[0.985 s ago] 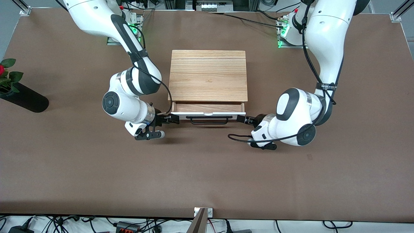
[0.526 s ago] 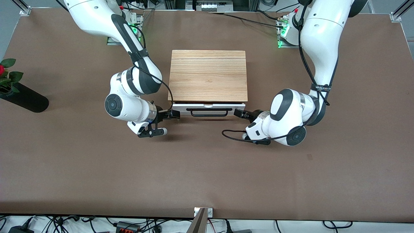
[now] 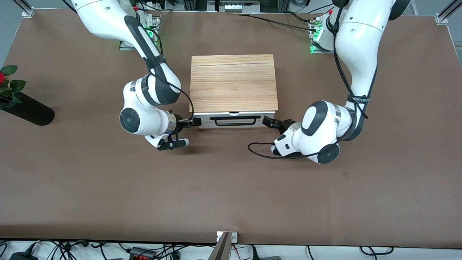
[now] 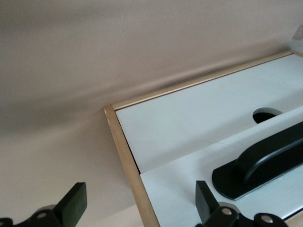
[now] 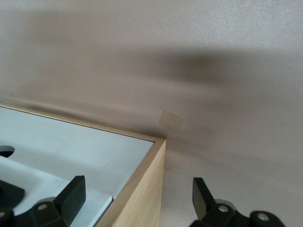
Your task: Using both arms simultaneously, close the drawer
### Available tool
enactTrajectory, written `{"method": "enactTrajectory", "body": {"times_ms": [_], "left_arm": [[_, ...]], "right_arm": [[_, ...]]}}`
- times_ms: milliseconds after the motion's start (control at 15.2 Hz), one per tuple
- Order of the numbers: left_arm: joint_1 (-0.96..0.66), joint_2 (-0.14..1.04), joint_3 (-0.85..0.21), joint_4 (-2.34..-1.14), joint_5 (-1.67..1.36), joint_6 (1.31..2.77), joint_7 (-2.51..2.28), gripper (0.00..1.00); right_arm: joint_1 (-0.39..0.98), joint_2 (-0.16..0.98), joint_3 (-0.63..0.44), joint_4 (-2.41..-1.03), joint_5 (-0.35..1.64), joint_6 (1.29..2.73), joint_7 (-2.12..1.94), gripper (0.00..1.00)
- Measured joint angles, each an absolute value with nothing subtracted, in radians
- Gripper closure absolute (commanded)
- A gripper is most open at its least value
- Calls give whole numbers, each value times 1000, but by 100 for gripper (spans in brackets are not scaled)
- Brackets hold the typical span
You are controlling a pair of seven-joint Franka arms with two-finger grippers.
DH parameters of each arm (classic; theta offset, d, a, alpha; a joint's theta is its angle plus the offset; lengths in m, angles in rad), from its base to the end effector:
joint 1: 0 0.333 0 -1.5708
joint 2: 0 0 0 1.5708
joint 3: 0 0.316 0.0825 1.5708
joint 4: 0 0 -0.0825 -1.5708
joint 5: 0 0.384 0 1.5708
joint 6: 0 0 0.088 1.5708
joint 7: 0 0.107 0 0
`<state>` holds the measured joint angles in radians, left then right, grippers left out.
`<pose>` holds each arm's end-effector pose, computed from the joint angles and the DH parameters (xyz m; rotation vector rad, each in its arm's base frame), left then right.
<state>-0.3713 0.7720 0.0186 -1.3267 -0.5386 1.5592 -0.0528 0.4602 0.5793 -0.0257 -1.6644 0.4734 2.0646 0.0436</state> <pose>0.6188 -0.2896 0.2553 2.6101 -0.2039 -0.8478 0.5922 0.3032 0.2608 -2.7845 -0.1799 0.3668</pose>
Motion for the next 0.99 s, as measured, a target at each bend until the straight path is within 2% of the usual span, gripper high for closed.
{"method": "enactTrajectory", "body": {"times_ms": [591, 788, 985], "left_arm": [[-366, 784, 31, -1316, -667, 1559, -53, 0], [-365, 782, 80, -1258, -668, 1568, -53, 0], [-359, 774, 151, -1202, -668, 1567, -51, 0]], "right_arm": [[456, 579, -32, -1634, 473, 2062, 36, 0], [434, 575, -39, -1608, 474, 2050, 36, 0], [375, 557, -49, -1531, 474, 1947, 37, 0]]}}
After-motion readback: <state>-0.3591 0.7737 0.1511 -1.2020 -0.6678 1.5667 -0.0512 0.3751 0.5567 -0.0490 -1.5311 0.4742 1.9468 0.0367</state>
